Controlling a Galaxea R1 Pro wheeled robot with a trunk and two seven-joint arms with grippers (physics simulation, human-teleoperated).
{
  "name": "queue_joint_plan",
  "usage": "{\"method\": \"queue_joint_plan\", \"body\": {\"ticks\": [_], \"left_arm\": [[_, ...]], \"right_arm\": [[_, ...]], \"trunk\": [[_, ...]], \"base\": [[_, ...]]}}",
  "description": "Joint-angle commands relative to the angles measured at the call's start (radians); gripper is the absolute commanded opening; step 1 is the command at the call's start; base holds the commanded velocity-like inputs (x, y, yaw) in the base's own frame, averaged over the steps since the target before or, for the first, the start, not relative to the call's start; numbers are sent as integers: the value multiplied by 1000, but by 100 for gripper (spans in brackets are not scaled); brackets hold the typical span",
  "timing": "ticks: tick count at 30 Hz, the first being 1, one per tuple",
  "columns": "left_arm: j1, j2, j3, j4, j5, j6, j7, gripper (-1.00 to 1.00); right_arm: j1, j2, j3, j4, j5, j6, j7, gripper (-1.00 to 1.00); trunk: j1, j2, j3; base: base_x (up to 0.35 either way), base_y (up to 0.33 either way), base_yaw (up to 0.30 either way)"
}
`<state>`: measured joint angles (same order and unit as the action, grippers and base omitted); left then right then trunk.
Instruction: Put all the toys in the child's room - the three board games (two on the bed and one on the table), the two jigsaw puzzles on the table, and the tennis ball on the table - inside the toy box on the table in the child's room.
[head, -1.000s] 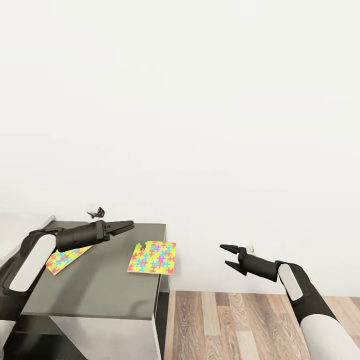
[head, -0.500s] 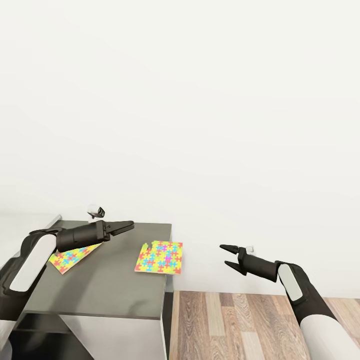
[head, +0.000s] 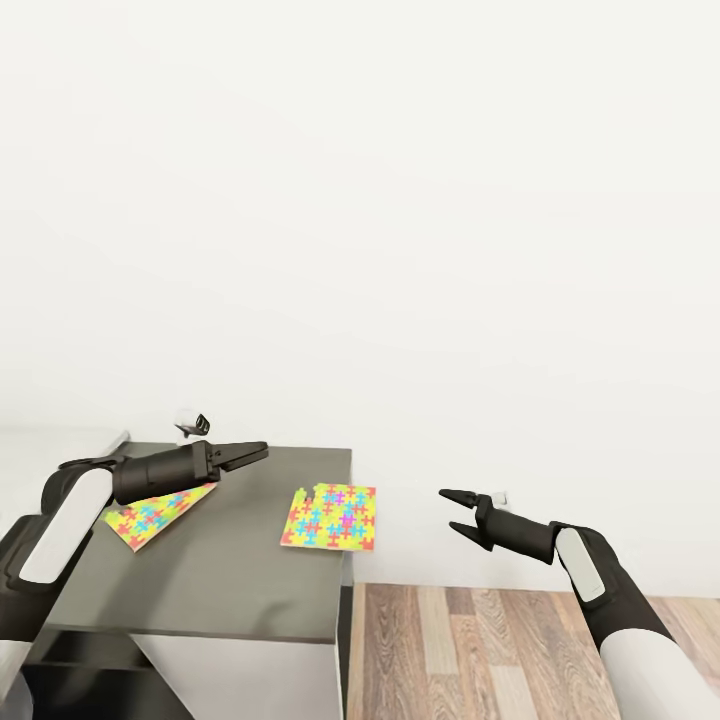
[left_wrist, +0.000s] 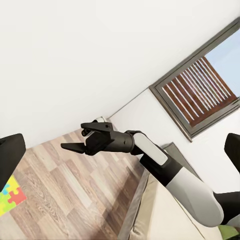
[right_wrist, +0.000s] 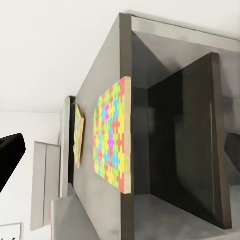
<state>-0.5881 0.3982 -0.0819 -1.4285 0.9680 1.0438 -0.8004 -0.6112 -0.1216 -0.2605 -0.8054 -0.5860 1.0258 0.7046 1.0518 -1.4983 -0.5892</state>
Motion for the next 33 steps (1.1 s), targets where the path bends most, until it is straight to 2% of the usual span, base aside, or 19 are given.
{"method": "queue_joint_plan", "body": {"ticks": [1, 9, 22, 33], "left_arm": [[-1, 1, -1, 0, 0, 3, -3, 100], [-1, -1, -1, 0, -1, 3, -2, 100], [-1, -1, -2, 0, -2, 2, -2, 100], [-1, -4, -2, 0, -2, 2, -2, 100]], "right_arm": [[-1, 0, -3, 0, 6, 4, 7, 100], [-1, 0, -3, 0, 6, 4, 7, 100], [-1, 0, -3, 0, 6, 3, 7, 100], [-1, 0, -2, 0, 6, 3, 7, 100]], "trunk": [[0, -1, -1], [0, -1, -1], [0, -1, -1], [0, -1, -1]], "base": [[7, 41, 35], [2, 14, 109], [106, -2, 13], [24, -46, 36]]}}
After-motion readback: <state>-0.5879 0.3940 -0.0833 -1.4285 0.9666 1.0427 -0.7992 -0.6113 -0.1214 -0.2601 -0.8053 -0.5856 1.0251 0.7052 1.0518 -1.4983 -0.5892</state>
